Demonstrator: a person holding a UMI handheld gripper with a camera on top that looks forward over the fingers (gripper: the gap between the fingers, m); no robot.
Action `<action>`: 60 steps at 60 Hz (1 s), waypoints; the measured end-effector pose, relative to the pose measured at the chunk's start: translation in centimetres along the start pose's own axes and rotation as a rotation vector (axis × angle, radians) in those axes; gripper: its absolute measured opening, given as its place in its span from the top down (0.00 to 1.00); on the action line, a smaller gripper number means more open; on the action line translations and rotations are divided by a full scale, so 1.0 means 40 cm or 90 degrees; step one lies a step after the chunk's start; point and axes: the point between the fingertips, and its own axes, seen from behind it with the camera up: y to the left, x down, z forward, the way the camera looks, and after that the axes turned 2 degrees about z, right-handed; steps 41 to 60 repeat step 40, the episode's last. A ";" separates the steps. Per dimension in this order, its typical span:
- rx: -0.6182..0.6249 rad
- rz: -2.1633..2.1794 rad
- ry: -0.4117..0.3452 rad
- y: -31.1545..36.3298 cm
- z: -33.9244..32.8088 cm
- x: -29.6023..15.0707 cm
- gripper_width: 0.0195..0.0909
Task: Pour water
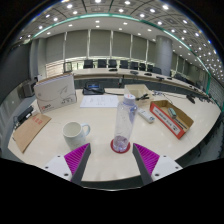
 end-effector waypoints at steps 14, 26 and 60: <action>0.025 0.001 0.014 0.108 -0.261 0.008 0.07; 0.029 -0.011 0.024 0.171 -0.373 0.044 0.07; 0.027 -0.009 0.018 0.198 -0.415 0.052 0.07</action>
